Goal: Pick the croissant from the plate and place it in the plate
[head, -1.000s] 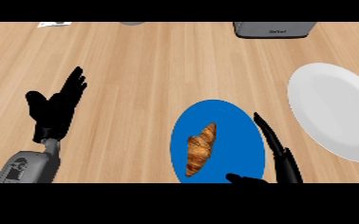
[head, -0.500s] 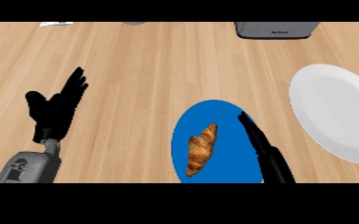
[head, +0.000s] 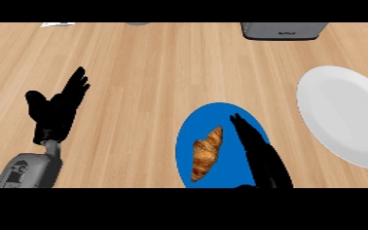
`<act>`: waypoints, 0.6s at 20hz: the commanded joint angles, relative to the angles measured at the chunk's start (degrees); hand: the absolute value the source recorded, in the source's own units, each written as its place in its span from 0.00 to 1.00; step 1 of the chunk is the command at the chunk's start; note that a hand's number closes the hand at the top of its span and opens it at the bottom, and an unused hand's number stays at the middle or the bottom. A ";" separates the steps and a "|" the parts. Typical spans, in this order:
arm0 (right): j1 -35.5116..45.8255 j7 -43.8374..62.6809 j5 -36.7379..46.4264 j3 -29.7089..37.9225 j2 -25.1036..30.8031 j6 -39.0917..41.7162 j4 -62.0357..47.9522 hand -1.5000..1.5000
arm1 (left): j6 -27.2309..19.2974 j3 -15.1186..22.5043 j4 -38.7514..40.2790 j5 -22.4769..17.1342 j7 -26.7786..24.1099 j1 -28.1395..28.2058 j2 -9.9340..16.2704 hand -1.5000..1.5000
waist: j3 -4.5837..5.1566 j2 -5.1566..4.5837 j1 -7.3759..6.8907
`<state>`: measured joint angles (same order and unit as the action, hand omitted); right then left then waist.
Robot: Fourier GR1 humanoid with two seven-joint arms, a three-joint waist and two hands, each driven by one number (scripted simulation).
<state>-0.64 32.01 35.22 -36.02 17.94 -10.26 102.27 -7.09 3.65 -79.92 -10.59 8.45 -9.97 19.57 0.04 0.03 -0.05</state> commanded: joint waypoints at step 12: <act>5.87 8.02 5.93 2.24 -11.16 13.66 -7.27 0.00 | 2.35 -3.25 -3.22 4.31 1.15 2.45 -3.79 0.50 | -0.04 0.01 0.01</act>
<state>5.59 38.83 38.72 -34.28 9.67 1.44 95.42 -5.43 1.46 -81.69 -7.60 8.65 -8.22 16.86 0.00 0.02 -0.11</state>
